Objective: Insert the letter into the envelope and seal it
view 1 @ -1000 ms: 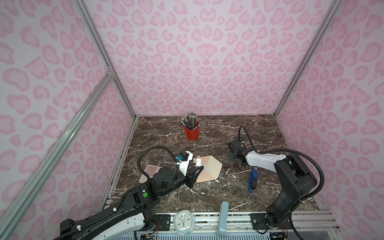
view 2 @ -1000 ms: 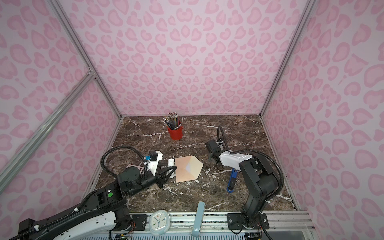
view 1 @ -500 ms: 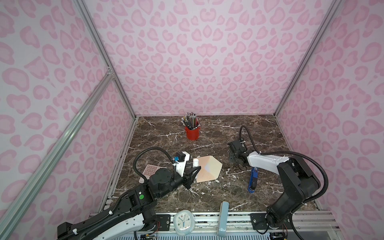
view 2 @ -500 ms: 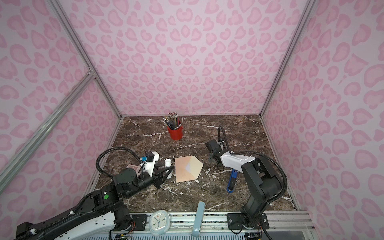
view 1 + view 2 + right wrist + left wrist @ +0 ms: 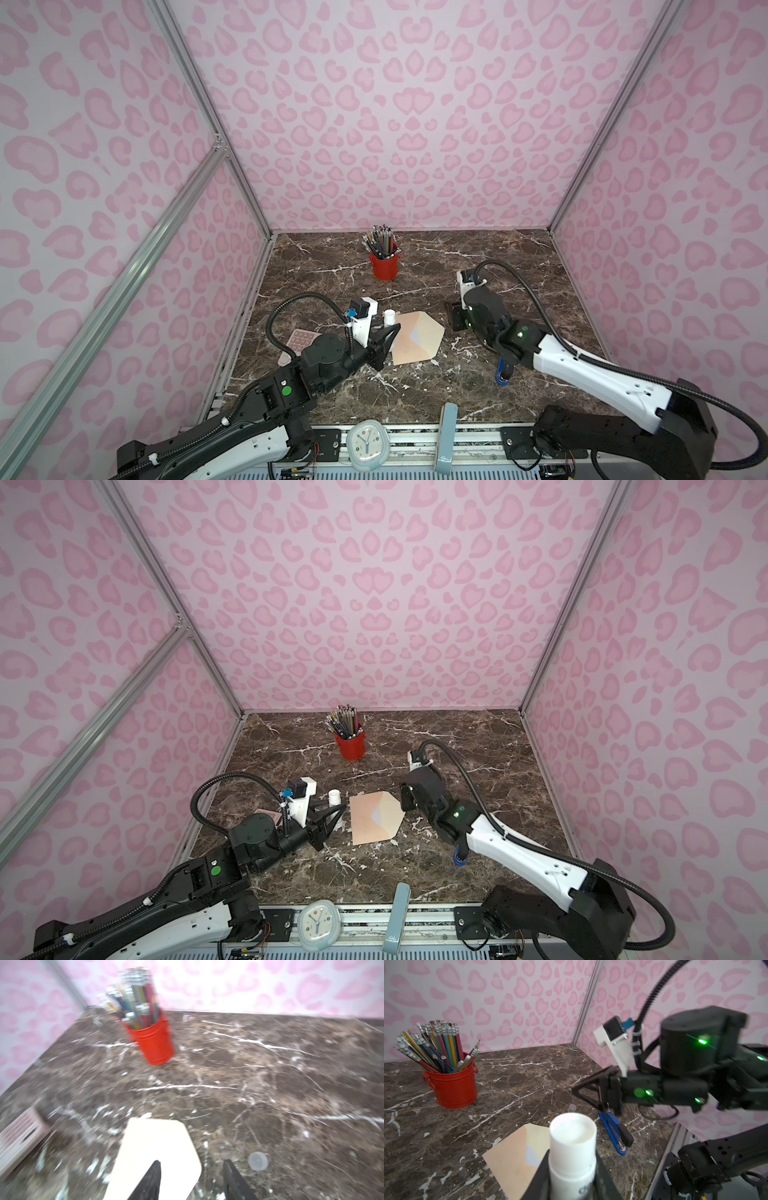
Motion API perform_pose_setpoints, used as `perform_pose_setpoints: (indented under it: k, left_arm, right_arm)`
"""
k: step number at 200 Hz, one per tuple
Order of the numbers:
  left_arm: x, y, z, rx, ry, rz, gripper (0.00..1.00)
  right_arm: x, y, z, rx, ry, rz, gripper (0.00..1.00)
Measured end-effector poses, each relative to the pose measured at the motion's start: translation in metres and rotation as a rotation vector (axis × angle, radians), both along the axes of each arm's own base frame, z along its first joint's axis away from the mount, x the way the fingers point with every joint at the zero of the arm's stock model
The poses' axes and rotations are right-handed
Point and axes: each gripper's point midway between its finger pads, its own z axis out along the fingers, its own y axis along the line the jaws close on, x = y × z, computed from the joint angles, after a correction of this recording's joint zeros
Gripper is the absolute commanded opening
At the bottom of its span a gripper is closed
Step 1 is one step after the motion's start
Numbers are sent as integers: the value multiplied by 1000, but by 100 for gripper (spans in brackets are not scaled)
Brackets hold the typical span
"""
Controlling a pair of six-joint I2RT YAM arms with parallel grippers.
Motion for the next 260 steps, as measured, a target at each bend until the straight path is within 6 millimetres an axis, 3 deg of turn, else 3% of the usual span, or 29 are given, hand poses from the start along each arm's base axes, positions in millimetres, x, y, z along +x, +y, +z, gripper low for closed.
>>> perform_pose_setpoints:
  k: [28, 57, 82, 119, 171, 260]
  left_arm:
    - [21, -1, 10, -23, -39, 74, 6]
    - [36, -7, 20, -73, -74, 124, 6]
    - [45, -19, 18, -119, -73, 126, 6]
    - [50, -37, 15, -166, -54, 113, 6]
    - [45, -57, 30, -227, -64, 69, 6]
    - [43, -68, 29, -230, -59, 55, 6]
  right_arm:
    - [-52, 19, 13, 96, -123, 256, 47]
    - [-93, 27, 26, 237, -265, 377, 51]
    - [-113, 36, 33, 235, -389, 420, 52]
    - [-106, 45, 40, 175, -501, 362, 53]
    - [-85, 59, 43, 103, -583, 271, 53]
    - [-59, 67, 65, 124, -637, 170, 51]
